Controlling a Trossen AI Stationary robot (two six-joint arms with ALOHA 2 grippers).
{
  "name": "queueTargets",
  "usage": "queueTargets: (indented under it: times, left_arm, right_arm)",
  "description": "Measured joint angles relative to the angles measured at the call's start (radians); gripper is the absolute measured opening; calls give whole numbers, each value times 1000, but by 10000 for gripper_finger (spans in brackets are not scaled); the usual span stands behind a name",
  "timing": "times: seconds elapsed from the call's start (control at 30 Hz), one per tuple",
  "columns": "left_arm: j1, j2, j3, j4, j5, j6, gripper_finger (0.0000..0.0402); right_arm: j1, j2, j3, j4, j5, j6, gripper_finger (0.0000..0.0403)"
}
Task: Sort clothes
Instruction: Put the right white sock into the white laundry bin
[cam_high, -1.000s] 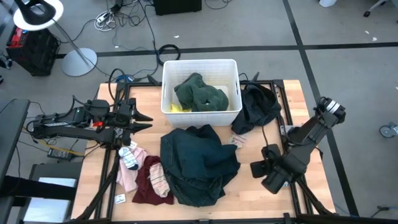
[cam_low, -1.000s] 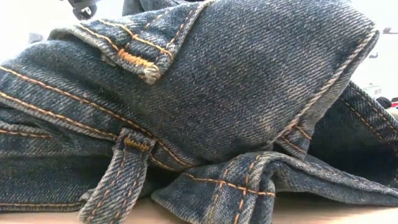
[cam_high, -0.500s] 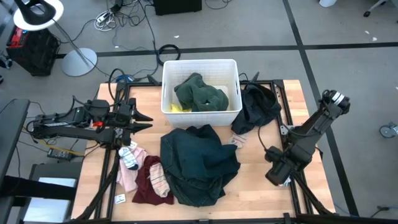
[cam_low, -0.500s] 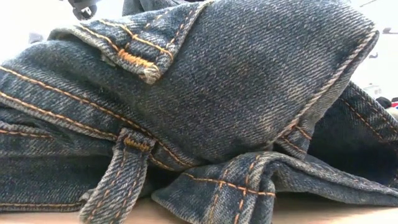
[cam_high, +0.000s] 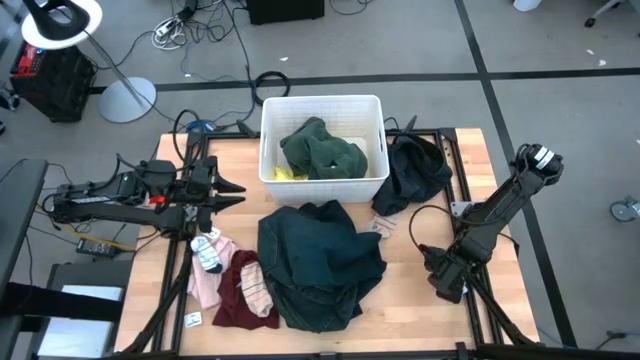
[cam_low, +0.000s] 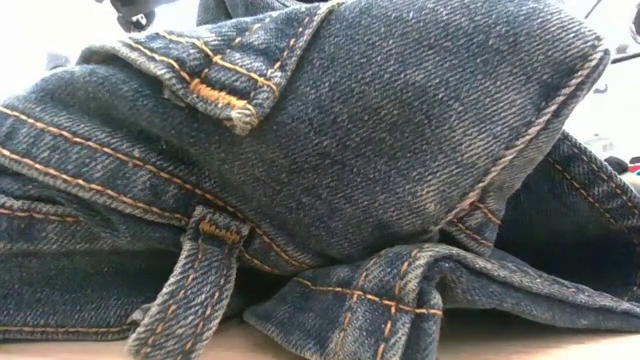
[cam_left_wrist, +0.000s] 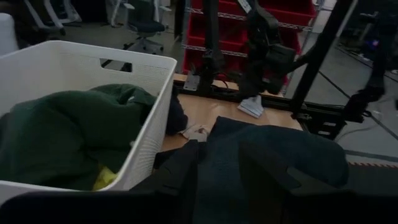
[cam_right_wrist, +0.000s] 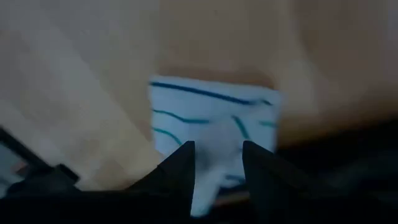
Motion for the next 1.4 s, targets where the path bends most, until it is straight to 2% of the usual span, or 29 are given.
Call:
queueTargets:
  times: [0.2,0.37,0.4,0.7,0.9,1.1,1.27,1.4]
  left_arm:
    - [0,0,0,0,-56,0,119]
    - [0,0,0,0,-63,0,119]
    - [0,0,0,0,-63,0,119]
    - [0,0,0,-14,-78,18,119]
    - [0,-3,0,-63,-77,66,119]
    - [0,-13,0,-102,-76,115,119]
    - [0,-33,0,-117,-76,142,119]
    - [0,-35,0,-118,-76,142,119]
  right_arm:
    - [0,0,-103,216,-29,59,113]
    - [0,0,-138,245,-28,81,21]
    - [-2,0,-138,245,-25,80,13]
    - [-68,0,-106,243,10,114,6]
    - [-138,0,21,159,151,205,3]
    - [-230,1,229,-51,272,203,2]
    - [-314,11,431,-231,375,149,1]
    - [-394,48,589,-355,452,41,1]
